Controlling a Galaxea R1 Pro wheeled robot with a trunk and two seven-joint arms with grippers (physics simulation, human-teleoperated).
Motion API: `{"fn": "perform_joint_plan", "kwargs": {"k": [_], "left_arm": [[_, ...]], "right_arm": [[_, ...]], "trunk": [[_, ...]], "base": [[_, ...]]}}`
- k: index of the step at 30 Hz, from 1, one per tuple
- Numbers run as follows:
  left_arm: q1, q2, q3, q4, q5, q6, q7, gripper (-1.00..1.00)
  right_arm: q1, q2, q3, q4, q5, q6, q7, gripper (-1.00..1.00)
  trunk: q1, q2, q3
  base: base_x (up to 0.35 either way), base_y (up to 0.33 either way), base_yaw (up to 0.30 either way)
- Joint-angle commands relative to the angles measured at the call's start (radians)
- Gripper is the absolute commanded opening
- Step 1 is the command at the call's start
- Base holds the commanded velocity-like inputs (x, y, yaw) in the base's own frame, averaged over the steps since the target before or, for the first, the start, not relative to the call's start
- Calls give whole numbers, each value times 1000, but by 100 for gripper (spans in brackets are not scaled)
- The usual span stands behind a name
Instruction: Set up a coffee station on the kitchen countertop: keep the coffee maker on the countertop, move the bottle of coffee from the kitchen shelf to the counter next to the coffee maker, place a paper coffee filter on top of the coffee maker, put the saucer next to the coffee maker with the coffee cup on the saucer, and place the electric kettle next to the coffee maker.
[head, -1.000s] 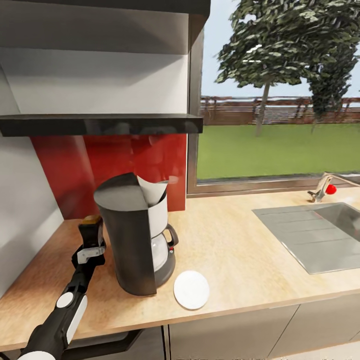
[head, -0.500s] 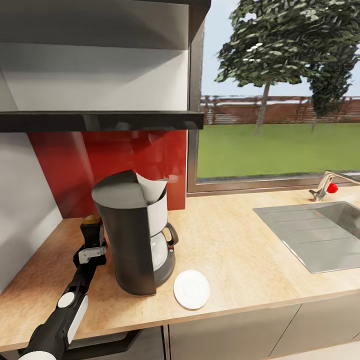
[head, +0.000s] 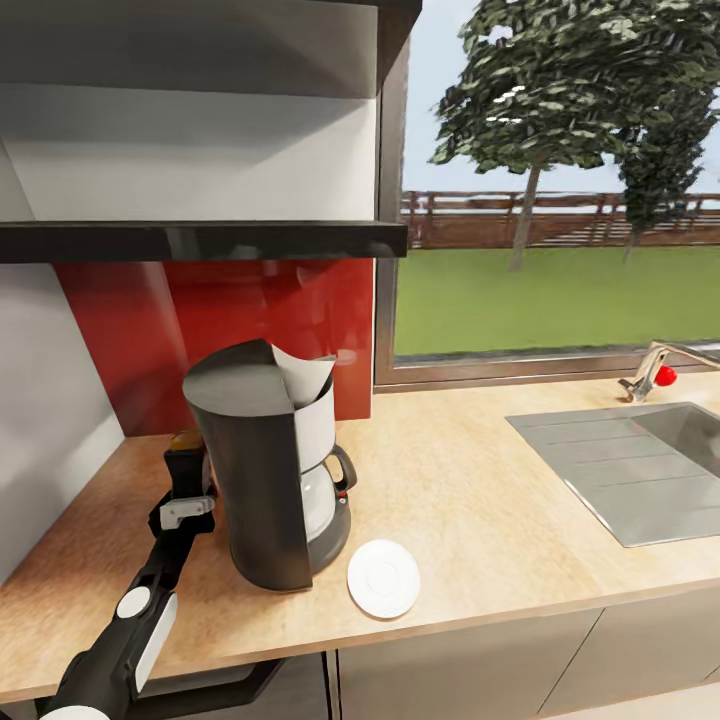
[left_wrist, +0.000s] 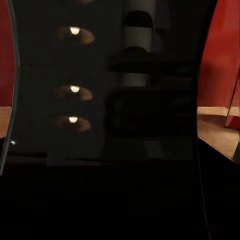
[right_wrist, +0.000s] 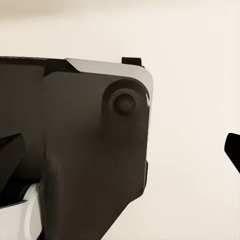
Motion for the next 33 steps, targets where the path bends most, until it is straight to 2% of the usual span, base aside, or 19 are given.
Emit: {"fn": "perform_joint_plan", "kwargs": {"k": [1, 9, 10, 33], "left_arm": [[3, -1, 2, 0, 3, -2, -8, -100], [16, 0, 3, 0, -8, -2, -4, -100], [18, 0, 3, 0, -8, -2, -4, 100], [24, 0, 4, 0, -3, -6, 5, 100]], "right_arm": [[-1, 0, 8, 0, -10, 0, 2, 100], [0, 0, 8, 0, -10, 0, 2, 100], [-1, 0, 8, 0, -10, 0, 2, 100], [0, 0, 10, 1, -10, 0, 2, 100]], "trunk": [[0, -1, -2], [0, -1, -2], [0, -1, -2], [0, -1, -2]], "base": [[0, 0, 0], [0, 0, 0], [0, 0, 0], [0, 0, 0]]}}
